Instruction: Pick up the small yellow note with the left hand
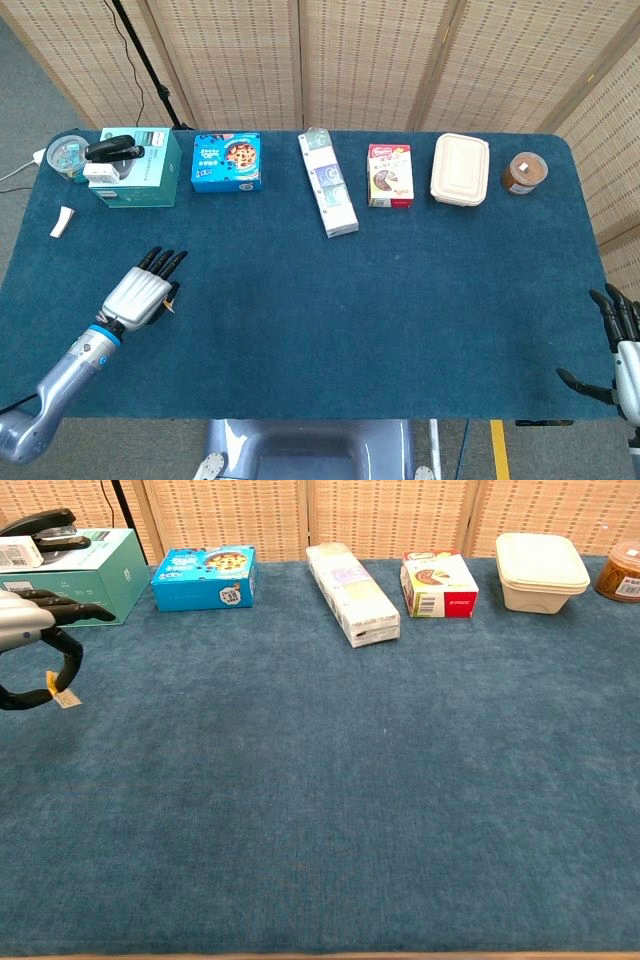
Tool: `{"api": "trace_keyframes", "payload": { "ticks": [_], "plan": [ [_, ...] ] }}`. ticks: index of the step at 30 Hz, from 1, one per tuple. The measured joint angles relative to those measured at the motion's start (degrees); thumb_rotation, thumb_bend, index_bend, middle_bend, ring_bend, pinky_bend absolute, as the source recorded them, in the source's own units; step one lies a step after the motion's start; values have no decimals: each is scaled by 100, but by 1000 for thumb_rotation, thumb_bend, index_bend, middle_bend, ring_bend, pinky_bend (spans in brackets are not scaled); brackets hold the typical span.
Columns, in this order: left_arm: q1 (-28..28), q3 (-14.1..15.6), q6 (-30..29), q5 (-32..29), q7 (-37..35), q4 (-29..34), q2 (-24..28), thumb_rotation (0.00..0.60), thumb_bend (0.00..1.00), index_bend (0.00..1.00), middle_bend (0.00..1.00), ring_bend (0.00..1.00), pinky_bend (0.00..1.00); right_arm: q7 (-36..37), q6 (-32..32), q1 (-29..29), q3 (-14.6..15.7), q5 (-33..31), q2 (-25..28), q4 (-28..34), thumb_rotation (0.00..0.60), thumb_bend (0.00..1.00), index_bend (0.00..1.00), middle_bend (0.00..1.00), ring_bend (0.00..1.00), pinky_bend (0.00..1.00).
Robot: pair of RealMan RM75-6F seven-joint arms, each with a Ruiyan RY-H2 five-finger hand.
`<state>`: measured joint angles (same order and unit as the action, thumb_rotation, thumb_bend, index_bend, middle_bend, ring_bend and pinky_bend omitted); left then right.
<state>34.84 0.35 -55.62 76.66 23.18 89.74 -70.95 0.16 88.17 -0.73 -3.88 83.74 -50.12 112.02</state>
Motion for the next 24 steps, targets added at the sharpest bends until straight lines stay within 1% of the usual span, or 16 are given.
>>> {"api": "trace_keyframes", "payload": {
  "ticks": [7, 10, 12, 13, 15, 17, 22, 24],
  "plan": [
    [83, -69, -19, -68, 537, -32, -224, 600, 371, 423, 0, 0, 0, 65, -13, -1, -2, -1, 33, -5, 600, 0, 0, 0, 0, 0],
    [106, -97, -39, -132, 726, -4, -291, 600, 369, 321, 0, 0, 0, 84, -15, 1, -4, -1, 42, -2, 600, 0, 0, 0, 0, 0],
    [120, -116, -48, -171, 792, 17, -326, 600, 367, 215, 0, 0, 0, 87, -18, 2, -5, -4, 45, -2, 600, 0, 0, 0, 0, 0],
    [126, -123, -48, -185, 801, 30, -335, 600, 367, 180, 0, 0, 0, 88, -22, 2, -4, -5, 47, -1, 600, 0, 0, 0, 0, 0],
    [132, -144, -61, -191, 786, 59, -344, 600, 365, 74, 0, 0, 0, 90, -23, 2, -3, -8, 52, 3, 600, 0, 0, 0, 0, 0],
    [128, -160, -104, -164, 734, 73, -345, 600, 362, 10, 0, 0, 0, 88, -17, -1, -4, -7, 52, 2, 600, 0, 0, 0, 0, 0],
    [57, -219, -316, -50, 404, 191, -246, 600, 340, 0, 0, 0, 0, 81, -29, 5, -3, -5, 49, 2, 600, 0, 0, 0, 0, 0],
    [-15, -237, -451, 6, 194, 283, -145, 600, 310, 0, 0, 0, 0, 71, -27, 6, 0, 8, 44, 5, 600, 0, 0, 0, 0, 0]
  ]
}}
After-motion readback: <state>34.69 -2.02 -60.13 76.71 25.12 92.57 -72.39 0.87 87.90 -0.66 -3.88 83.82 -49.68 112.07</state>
